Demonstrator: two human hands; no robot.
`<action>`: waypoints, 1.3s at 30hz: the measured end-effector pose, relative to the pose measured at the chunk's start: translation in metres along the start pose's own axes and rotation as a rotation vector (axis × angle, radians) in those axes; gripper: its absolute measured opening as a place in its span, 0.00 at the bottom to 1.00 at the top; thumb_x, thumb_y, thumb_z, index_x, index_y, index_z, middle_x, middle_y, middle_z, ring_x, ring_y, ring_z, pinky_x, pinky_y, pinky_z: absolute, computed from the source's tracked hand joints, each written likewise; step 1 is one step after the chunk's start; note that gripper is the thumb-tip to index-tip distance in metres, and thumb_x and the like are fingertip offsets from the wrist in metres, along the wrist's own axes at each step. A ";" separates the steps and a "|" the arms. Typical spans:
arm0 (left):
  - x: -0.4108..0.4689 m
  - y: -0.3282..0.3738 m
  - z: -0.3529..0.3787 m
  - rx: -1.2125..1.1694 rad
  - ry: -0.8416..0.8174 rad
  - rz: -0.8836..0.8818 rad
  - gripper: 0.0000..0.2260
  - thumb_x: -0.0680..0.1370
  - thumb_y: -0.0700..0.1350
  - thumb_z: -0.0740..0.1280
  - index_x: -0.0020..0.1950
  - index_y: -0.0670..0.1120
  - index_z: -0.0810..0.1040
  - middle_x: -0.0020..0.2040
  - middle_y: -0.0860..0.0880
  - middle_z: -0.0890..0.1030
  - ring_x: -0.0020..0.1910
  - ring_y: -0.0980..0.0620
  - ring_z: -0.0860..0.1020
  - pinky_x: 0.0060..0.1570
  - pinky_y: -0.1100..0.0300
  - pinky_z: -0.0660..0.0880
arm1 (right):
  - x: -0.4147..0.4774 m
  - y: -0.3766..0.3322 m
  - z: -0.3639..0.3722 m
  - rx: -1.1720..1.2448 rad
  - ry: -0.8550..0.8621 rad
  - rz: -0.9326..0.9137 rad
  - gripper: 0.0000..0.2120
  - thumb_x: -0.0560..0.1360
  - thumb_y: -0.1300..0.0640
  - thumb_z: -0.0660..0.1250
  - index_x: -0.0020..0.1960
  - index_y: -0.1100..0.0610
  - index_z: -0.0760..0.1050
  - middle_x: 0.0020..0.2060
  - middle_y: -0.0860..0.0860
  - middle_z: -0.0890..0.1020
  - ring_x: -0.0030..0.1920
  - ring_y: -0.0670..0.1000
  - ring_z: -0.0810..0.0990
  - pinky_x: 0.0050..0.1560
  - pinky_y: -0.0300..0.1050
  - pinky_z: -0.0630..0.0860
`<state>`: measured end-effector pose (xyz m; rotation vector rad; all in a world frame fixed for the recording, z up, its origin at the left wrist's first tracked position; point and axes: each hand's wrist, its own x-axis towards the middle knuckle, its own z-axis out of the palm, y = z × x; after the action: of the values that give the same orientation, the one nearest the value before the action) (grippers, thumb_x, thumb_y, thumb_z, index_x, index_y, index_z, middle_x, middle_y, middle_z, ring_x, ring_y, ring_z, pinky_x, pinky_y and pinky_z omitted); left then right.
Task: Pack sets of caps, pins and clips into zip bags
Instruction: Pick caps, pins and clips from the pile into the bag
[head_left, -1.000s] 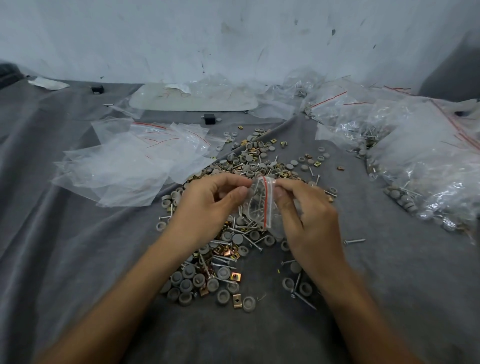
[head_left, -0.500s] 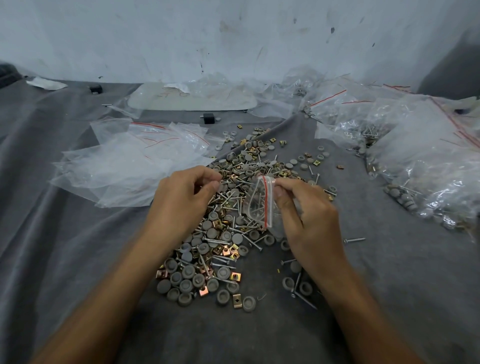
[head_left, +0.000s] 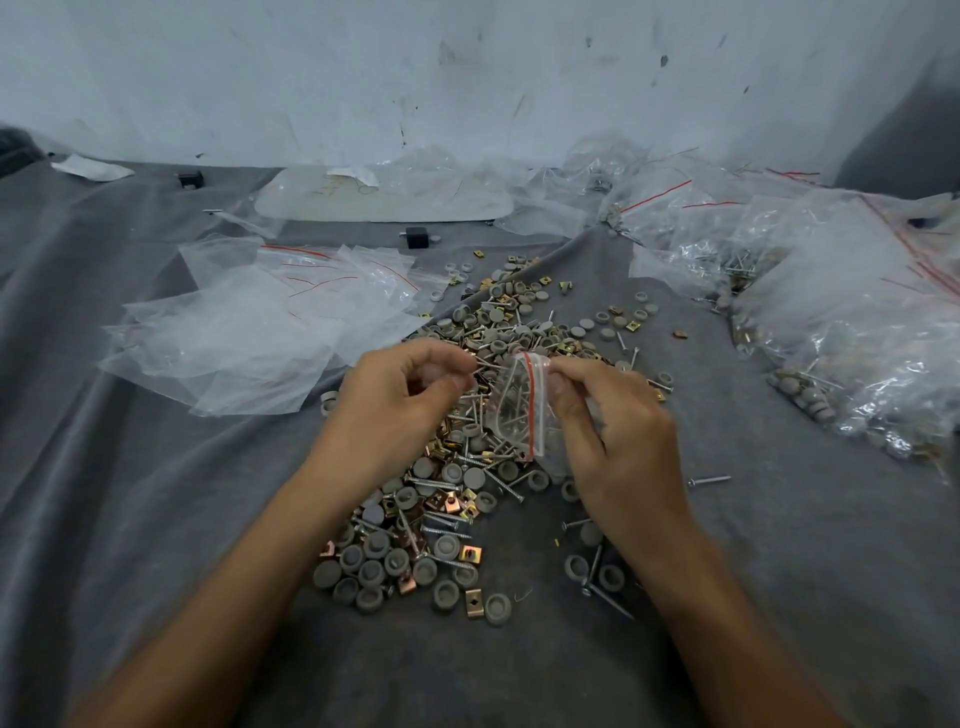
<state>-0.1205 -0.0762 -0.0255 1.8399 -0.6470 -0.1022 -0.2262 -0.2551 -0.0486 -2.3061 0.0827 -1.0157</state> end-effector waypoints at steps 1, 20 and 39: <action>0.001 -0.001 -0.002 0.024 0.018 -0.024 0.08 0.79 0.41 0.71 0.48 0.55 0.83 0.39 0.48 0.84 0.38 0.46 0.80 0.43 0.46 0.78 | 0.000 0.000 0.000 0.000 0.001 0.000 0.10 0.83 0.55 0.64 0.60 0.56 0.81 0.50 0.48 0.85 0.52 0.51 0.80 0.54 0.57 0.76; -0.004 -0.002 0.007 0.185 0.026 0.089 0.06 0.80 0.44 0.70 0.54 0.54 0.80 0.44 0.57 0.81 0.43 0.58 0.79 0.43 0.60 0.74 | 0.001 -0.005 -0.002 0.017 0.091 0.036 0.10 0.83 0.55 0.63 0.60 0.55 0.81 0.50 0.46 0.84 0.51 0.46 0.78 0.54 0.54 0.76; -0.006 0.000 0.014 0.132 -0.071 0.227 0.08 0.79 0.56 0.69 0.57 0.61 0.82 0.43 0.57 0.78 0.36 0.54 0.73 0.37 0.57 0.73 | 0.001 -0.004 -0.002 -0.037 0.038 0.010 0.11 0.83 0.54 0.63 0.60 0.55 0.81 0.50 0.47 0.84 0.50 0.48 0.78 0.54 0.56 0.75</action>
<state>-0.1310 -0.0851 -0.0322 1.8816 -0.9269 0.0261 -0.2277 -0.2529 -0.0450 -2.3179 0.1299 -1.0614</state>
